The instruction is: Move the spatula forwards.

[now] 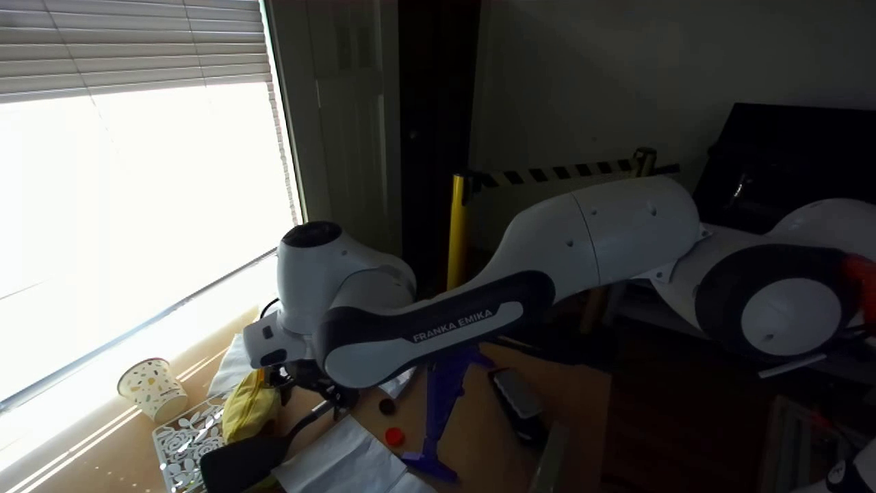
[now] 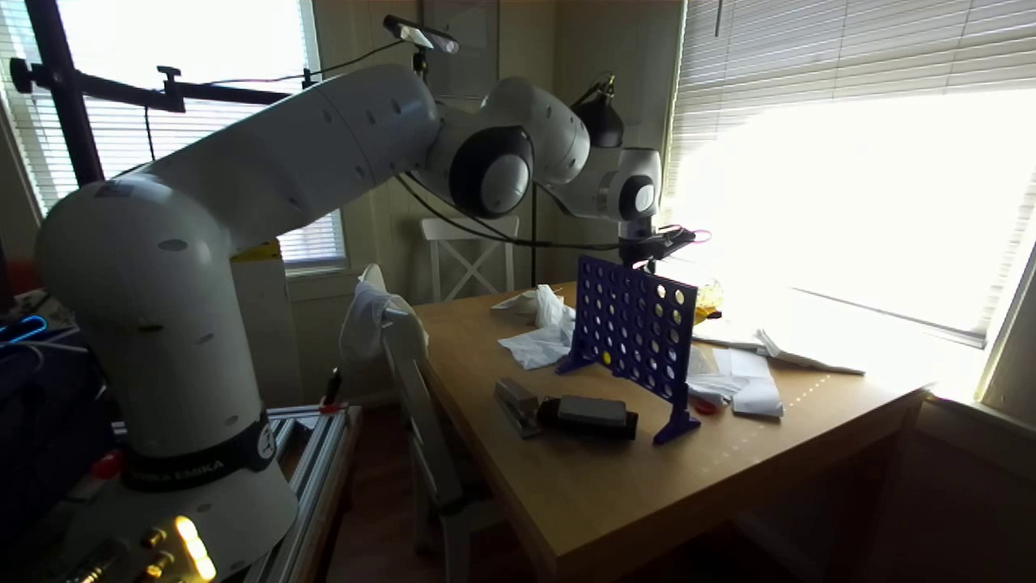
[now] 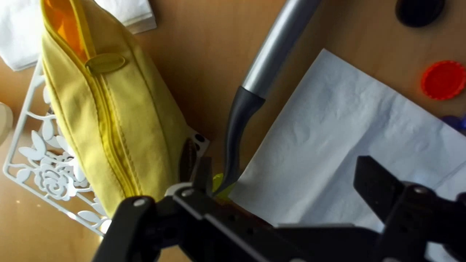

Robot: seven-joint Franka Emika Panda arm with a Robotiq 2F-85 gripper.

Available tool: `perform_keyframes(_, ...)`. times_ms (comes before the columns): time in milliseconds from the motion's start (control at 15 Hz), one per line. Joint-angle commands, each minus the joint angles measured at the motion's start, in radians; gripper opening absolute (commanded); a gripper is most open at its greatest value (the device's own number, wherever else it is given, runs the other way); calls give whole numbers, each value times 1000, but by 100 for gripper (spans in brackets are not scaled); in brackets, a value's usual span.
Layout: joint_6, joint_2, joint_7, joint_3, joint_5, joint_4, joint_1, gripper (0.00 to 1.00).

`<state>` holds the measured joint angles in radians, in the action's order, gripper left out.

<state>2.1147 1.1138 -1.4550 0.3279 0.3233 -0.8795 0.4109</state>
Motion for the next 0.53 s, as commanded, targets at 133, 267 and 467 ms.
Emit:
perform_keyframes(133,-53,142,-36,4,-12,205,23,100)
perform_keyframes(267,-25,85,-33,9,-4,102,3,100)
perform_keyframes(467,-54,103,-48,17,-14,125,-2,100)
